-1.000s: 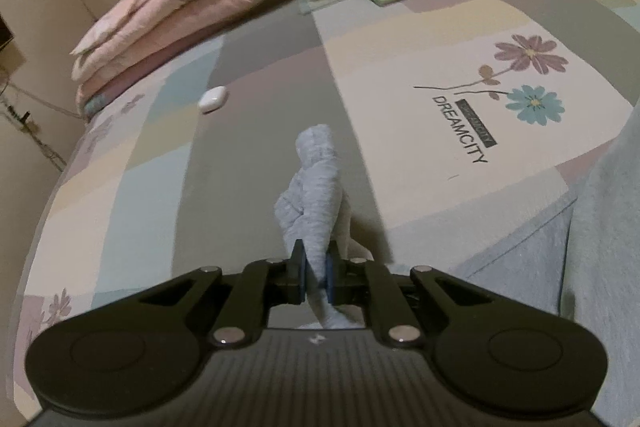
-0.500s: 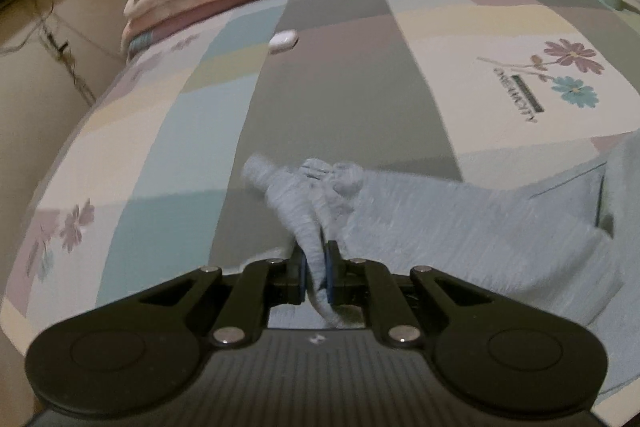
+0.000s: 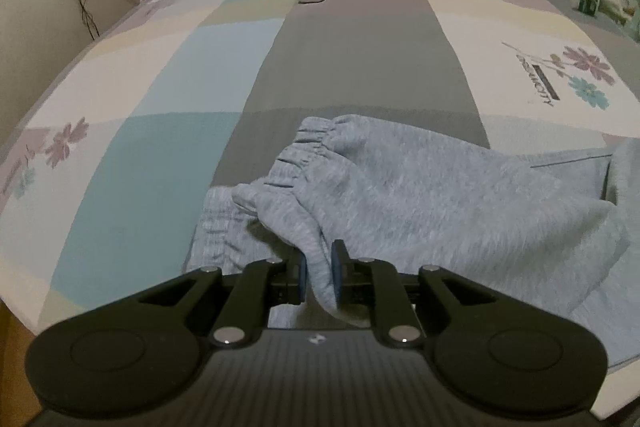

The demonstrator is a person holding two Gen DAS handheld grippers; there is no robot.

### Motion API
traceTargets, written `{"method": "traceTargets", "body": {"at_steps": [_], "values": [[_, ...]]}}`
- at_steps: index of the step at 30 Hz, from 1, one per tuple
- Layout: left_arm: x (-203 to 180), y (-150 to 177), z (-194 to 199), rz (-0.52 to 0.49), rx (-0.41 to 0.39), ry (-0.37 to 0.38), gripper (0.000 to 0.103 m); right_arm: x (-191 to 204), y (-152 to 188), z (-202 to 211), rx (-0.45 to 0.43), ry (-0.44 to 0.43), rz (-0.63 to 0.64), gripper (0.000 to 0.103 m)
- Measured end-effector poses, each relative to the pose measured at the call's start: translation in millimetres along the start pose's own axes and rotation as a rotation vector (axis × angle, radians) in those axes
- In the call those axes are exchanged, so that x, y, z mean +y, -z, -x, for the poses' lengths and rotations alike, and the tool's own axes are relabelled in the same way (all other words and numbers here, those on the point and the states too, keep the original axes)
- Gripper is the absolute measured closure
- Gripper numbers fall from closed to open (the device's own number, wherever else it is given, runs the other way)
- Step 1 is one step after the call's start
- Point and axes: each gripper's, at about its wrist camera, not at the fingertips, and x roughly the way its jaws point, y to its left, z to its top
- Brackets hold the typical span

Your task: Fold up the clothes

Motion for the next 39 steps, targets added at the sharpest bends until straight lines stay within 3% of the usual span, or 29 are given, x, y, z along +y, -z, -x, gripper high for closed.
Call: {"method": "traceTargets", "body": {"at_steps": [4,6,13,19,25,30,33,39], "values": [[12.2,8.4,4.5,0.053,-0.005,0.039,0.089,1.8,-0.6,-1.5,0.005,-0.002,0.001,0.0],[17.7,11.4,8.8,0.084,-0.022,0.066,0.094,2.1,-1.5,-3.0,0.009,-0.004,0.0,0.0],[17.0,13.9,29.1,0.1,-0.095,0.068,0.094,4.8,-3.1,-6.7,0.023,-0.004,0.002,0.0],[36.2,24.8,26.6,0.153,-0.041,0.03,0.071,5.0,-4.1,-8.1,0.029,-0.007,0.008,0.0],[63.8,12.7,42.9,0.169,-0.11,-0.064,0.067,6.2,-4.8,-11.4,0.034,-0.013,0.005,0.0],[59.3,-16.8,18.9,0.109,-0.128,0.005,0.066,7.7,-4.6,-12.7,0.037,0.003,0.007,0.0],[41.9,-30.9,-10.4,0.044,-0.094,0.034,0.066,5.5,-3.9,-12.5,0.038,0.016,-0.002,0.0],[23.3,-27.8,-48.1,-0.022,-0.053,0.003,0.066,-6.9,-0.5,-12.2,0.034,0.022,-0.043,0.0]]}}
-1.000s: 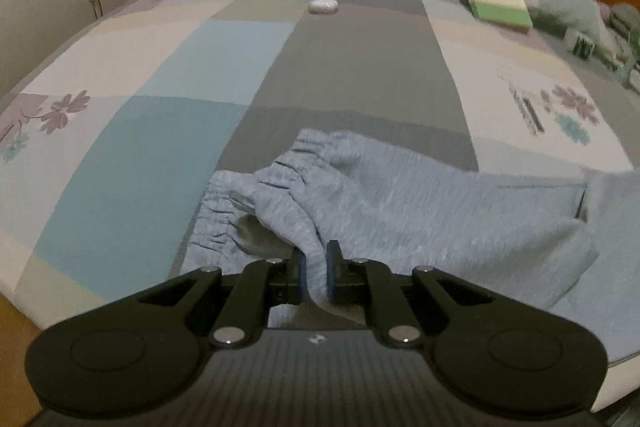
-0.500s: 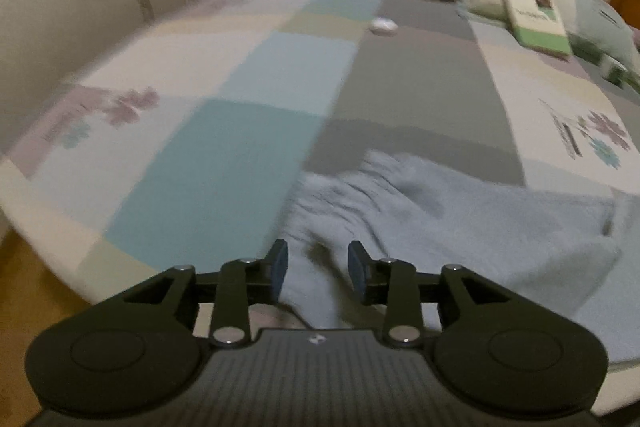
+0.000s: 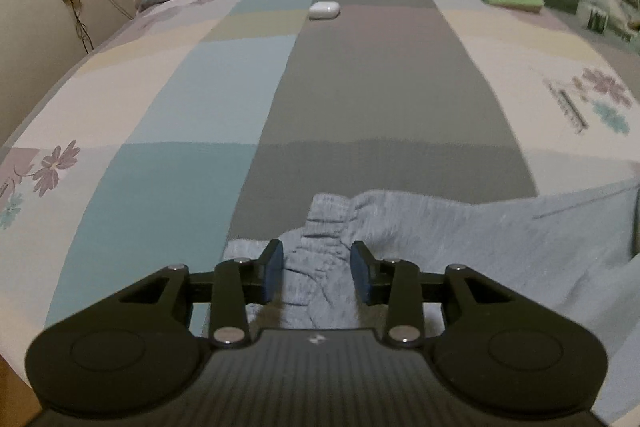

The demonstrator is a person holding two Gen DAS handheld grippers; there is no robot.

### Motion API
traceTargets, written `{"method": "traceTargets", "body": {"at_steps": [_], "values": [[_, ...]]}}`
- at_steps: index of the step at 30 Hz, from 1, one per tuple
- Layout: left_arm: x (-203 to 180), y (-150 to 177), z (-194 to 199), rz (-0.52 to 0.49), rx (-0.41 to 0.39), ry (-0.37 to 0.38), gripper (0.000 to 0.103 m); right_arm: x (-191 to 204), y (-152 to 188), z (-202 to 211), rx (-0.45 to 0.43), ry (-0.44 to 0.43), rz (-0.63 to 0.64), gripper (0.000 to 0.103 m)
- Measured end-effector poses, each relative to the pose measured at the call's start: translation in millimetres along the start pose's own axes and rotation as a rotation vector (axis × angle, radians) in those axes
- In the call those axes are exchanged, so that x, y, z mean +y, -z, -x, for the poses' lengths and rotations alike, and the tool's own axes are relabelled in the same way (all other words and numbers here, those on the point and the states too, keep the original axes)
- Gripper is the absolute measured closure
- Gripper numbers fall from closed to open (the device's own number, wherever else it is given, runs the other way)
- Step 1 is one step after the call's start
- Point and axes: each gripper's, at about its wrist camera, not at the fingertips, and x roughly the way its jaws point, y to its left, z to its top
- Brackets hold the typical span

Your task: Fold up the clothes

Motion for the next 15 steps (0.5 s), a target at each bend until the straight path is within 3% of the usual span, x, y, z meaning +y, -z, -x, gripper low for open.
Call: {"method": "traceTargets", "body": {"at_steps": [8,10,15], "values": [[-5.0,30.8,5.1,-0.054,-0.046,-0.006,0.06,-3.4,0.6,-5.1,0.008,-0.013,-0.011,0.0],[1.3,26.0,2.5,-0.028,-0.037,0.0,0.054,-3.2,0.6,-5.1,0.009,-0.011,-0.011,0.0],[12.3,21.7,-0.5,0.045,0.004,0.064,0.059,-2.4,0.9,-3.4,0.002,-0.004,-0.016,0.0]]}}
